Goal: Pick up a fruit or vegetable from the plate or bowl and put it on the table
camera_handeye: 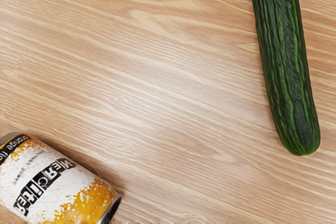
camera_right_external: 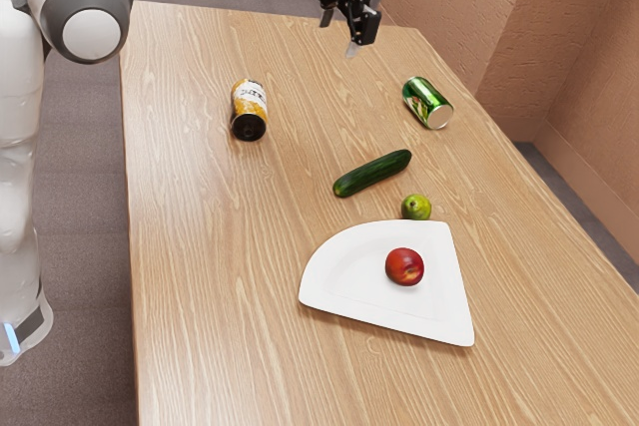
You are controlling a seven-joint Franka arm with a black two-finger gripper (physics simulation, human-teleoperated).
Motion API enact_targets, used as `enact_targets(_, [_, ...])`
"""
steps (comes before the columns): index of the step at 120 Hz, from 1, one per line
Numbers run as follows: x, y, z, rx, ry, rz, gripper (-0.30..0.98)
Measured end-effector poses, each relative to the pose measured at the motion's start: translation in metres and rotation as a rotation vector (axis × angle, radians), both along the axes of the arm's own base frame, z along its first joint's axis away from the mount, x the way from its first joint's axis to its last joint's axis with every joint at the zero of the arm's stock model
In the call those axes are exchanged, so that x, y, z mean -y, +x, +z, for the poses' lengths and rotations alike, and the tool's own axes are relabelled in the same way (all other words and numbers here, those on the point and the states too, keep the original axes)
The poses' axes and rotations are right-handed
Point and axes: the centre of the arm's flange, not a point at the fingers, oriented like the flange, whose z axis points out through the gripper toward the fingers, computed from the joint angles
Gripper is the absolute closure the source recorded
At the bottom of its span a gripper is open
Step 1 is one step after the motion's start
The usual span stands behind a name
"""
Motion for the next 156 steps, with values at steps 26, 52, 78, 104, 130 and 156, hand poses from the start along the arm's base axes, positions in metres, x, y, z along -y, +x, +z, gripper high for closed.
enact_targets(26, [0.015,-0.041,0.095,0.187,0.027,-0.011,0.0])
enact_targets(52, [0.171,0.016,0.018,0.034,-0.006,-0.286,0.0])
enact_targets(78, [0.237,0.033,-0.05,-0.095,-0.11,-0.37,0.0])
enact_targets(104, [0.301,0.034,-0.077,-0.141,-0.151,-0.542,0.0])
enact_targets(130, [0.312,0.041,-0.105,-0.149,-0.148,-0.656,0.0])
enact_targets(156, [0.3,-0.006,-0.128,-0.082,-0.128,-0.753,0.0])
